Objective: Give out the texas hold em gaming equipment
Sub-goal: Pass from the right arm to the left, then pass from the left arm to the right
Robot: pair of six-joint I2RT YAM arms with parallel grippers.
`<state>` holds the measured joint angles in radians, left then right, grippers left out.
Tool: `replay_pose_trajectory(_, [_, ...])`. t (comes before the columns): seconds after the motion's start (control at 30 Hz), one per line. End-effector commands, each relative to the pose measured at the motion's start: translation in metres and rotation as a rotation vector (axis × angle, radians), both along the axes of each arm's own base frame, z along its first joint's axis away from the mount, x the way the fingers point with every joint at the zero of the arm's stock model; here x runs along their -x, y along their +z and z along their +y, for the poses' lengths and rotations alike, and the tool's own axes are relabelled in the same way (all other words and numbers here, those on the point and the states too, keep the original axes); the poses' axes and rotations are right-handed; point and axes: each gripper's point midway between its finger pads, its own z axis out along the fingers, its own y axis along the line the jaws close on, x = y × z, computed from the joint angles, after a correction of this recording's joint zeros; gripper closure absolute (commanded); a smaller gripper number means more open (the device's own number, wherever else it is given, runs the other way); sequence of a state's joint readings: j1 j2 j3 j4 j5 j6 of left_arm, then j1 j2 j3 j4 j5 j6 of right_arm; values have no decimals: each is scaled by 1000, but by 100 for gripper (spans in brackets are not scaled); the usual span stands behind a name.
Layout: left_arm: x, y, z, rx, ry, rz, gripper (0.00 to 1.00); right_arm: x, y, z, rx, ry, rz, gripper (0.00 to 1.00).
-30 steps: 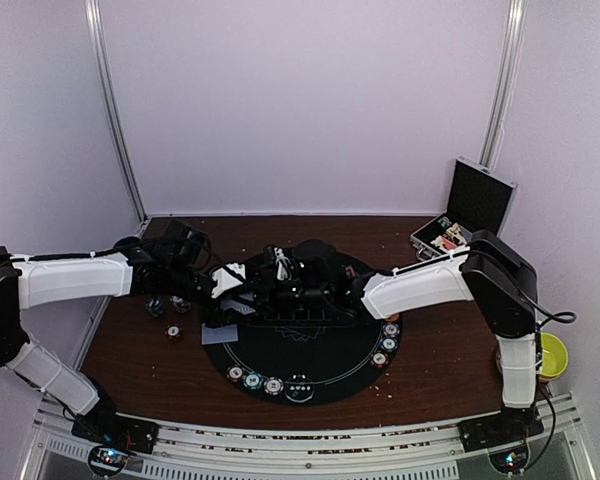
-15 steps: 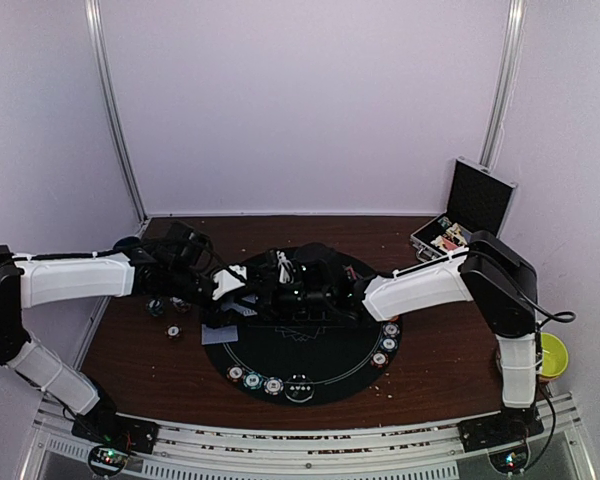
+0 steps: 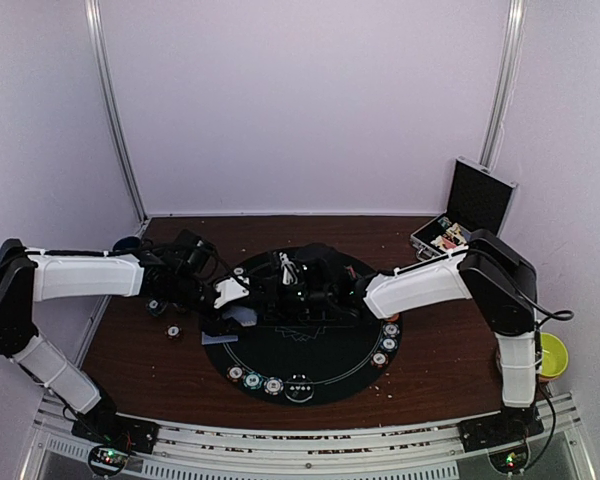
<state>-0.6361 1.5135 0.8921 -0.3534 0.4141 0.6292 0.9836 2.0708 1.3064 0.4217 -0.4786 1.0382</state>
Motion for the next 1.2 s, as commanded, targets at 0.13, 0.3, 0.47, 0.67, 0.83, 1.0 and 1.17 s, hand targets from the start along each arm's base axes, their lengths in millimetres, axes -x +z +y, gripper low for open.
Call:
replay_pose_trajectory(0.13, [-7, 3, -3, 0, 19, -7, 60, 0, -14, 11, -43, 30, 15, 60])
replay_pose_trajectory(0.3, [-6, 5, -4, 10, 15, -9, 59, 4, -16, 15, -90, 53, 42, 62])
replay_pose_trajectory(0.47, [-5, 9, -5, 23, 11, -16, 55, 11, -11, 18, -159, 85, 69, 79])
replay_pose_trajectory(0.67, [-6, 15, -5, 43, 14, -37, 33, 16, -9, 14, -224, 93, 98, 100])
replay_pose_trajectory(0.83, [-4, 17, -5, 69, 0, -23, 18, 19, -2, 12, -290, 102, 117, 100])
replay_pose_trajectory(1.0, [1, 22, -7, 101, -33, 8, 18, 19, -2, 12, -304, 101, 119, 100])
replay_pose_trajectory(1.17, [6, 19, -8, 111, -60, 43, 21, 20, 0, 13, -320, 106, 122, 100])
